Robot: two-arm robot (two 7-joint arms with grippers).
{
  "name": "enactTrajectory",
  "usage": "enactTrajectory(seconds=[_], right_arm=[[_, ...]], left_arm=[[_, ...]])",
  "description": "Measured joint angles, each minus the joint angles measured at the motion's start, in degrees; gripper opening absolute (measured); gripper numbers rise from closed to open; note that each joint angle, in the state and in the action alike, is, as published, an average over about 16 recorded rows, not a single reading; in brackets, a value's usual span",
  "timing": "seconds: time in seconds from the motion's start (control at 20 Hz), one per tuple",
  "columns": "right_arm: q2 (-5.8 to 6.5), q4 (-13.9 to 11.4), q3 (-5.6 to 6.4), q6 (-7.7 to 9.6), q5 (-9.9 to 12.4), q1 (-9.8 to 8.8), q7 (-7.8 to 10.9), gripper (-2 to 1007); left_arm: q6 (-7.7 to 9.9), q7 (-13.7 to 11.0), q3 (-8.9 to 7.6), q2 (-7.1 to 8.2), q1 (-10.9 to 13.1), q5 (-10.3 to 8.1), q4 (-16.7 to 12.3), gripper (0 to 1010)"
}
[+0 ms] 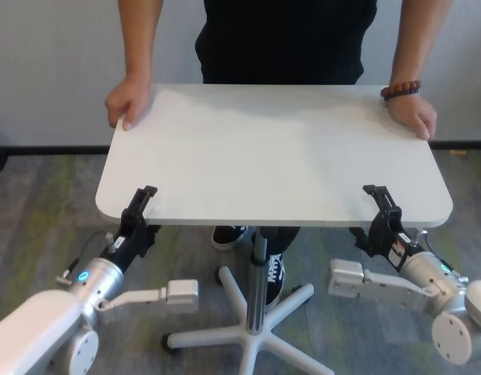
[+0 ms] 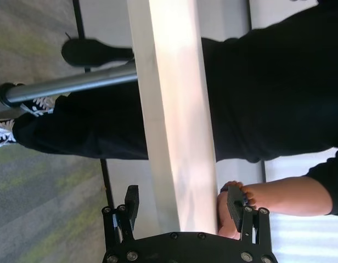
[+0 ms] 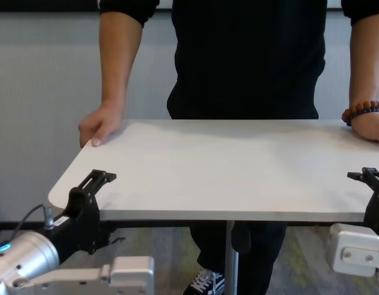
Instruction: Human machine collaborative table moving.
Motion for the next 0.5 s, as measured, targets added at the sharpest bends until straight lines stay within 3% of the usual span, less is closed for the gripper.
enactTrajectory(seconds=[0.15, 0.25, 0.5], right_arm=[[0.78, -2.77, 0.54, -0.05, 0.72, -1.57, 0.97, 1005], [1.32, -4.87, 1.22, -0.6, 2.12, -2.84, 2.15, 1005], [2.45, -10.33, 3.95, -3.31, 8.27, -6.29, 5.81, 1005]], left_arm=[[-0.6, -1.47, -0.84, 1.42, 1.76, -1.17, -3.17, 1002], [-1.68, -3.07, -1.75, 2.44, 3.13, -2.9, -5.56, 1002], [-5.5, -7.98, -4.82, 4.71, 6.47, -9.32, -11.33, 1002]])
